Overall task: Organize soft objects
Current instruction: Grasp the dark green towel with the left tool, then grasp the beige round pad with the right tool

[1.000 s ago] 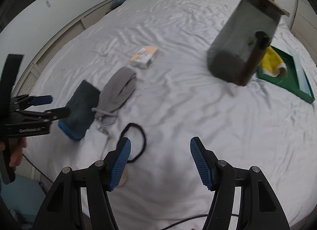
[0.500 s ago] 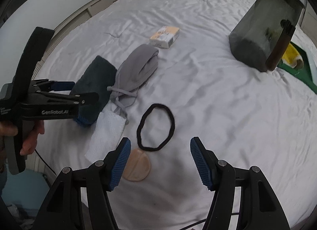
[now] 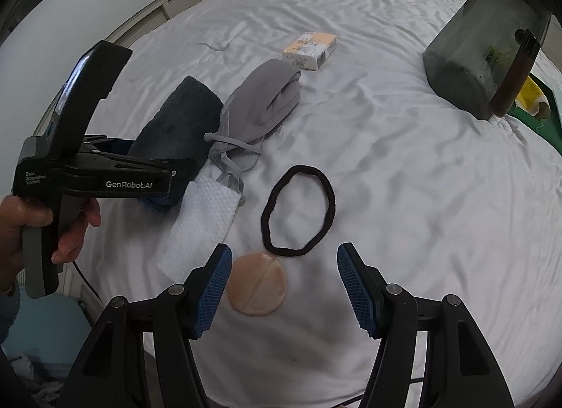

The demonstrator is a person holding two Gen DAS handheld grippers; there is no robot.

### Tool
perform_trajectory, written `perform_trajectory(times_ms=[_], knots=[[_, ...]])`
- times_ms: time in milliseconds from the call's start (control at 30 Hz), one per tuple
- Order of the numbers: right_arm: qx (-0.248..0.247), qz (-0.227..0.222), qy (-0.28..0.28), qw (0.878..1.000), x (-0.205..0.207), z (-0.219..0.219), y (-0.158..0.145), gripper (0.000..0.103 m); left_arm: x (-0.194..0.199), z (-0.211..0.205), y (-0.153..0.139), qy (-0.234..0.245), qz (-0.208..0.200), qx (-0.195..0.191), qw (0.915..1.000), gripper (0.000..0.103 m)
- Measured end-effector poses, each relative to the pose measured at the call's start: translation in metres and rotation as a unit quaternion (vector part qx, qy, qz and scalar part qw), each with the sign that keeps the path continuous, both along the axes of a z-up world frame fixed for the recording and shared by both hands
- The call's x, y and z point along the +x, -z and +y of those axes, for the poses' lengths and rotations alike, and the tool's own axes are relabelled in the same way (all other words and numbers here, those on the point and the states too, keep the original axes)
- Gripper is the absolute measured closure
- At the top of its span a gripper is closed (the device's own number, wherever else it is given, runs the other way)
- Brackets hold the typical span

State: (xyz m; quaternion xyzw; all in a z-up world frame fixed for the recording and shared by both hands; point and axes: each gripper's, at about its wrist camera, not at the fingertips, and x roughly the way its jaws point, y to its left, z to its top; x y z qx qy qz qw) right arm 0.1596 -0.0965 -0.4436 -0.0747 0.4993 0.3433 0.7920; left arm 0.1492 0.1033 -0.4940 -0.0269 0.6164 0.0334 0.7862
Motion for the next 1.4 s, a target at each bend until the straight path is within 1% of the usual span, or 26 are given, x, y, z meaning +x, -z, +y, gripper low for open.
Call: perform_trajectory(times_ms=[233, 300, 333, 400, 433, 500, 533, 567, 600, 700, 933, 1133, 1200, 1267, 1300, 1400], knots=[[0.000, 0.002, -0.004, 1.000, -0.002, 0.004, 0.003, 0.040, 0.000, 0.003, 0.010, -0.006, 0.004, -0.006, 1.0000, 0.027], [0.003, 0.004, -0.005, 1.000, -0.002, 0.006, 0.004, 0.040, 0.000, 0.004, 0.012, -0.008, 0.003, -0.006, 0.9999, 0.029], [0.004, 0.005, -0.006, 1.000, -0.003, 0.007, 0.004, 0.040, 0.000, 0.004, 0.012, -0.007, 0.003, -0.003, 1.0000, 0.031], [0.005, 0.007, -0.008, 1.000, -0.005, 0.009, 0.005, 0.040, 0.000, 0.003, 0.014, -0.003, 0.002, -0.001, 1.0000, 0.039], [0.007, 0.009, -0.009, 1.000, -0.005, 0.010, 0.006, 0.040, 0.001, 0.003, 0.014, -0.001, 0.002, -0.002, 1.0000, 0.042], [0.009, 0.013, -0.009, 1.000, -0.006, 0.010, 0.009, 0.040, 0.000, 0.005, 0.014, 0.000, 0.001, -0.003, 1.0000, 0.053], [0.009, 0.016, -0.008, 1.000, -0.005, 0.010, 0.010, 0.040, 0.000, 0.005, 0.014, 0.003, 0.001, -0.002, 1.0000, 0.055], [0.010, 0.020, -0.007, 1.000, -0.005, 0.010, 0.012, 0.040, 0.000, 0.004, 0.014, 0.005, 0.000, -0.002, 1.0000, 0.059], [0.011, 0.023, -0.006, 1.000, -0.005, 0.010, 0.013, 0.040, -0.001, 0.004, 0.014, 0.007, -0.001, -0.003, 1.0000, 0.062], [0.014, 0.027, -0.008, 1.000, -0.005, 0.013, 0.014, 0.041, -0.002, 0.005, 0.013, 0.011, -0.002, -0.004, 0.9999, 0.067], [0.019, 0.036, -0.011, 0.999, -0.008, 0.018, 0.018, 0.041, -0.007, 0.004, 0.008, 0.016, -0.003, -0.004, 0.9999, 0.068], [0.013, 0.044, -0.002, 0.999, -0.009, 0.015, 0.025, 0.042, -0.015, 0.011, 0.008, 0.017, -0.003, -0.013, 0.9998, 0.068], [0.012, 0.052, 0.001, 0.999, -0.008, 0.014, 0.029, 0.046, -0.017, 0.013, 0.007, 0.018, -0.004, -0.017, 0.9997, 0.068], [0.010, 0.059, 0.004, 0.998, -0.007, 0.014, 0.035, 0.047, -0.018, 0.019, 0.005, 0.017, -0.006, -0.025, 0.9995, 0.068], [0.004, 0.076, 0.002, 0.997, -0.007, 0.015, 0.037, 0.047, -0.018, 0.022, 0.005, 0.017, -0.006, -0.030, 0.9994, 0.068], [0.007, 0.085, 0.009, 0.996, -0.005, 0.016, 0.045, 0.048, -0.022, 0.027, 0.004, 0.017, -0.007, -0.035, 0.9992, 0.068]])
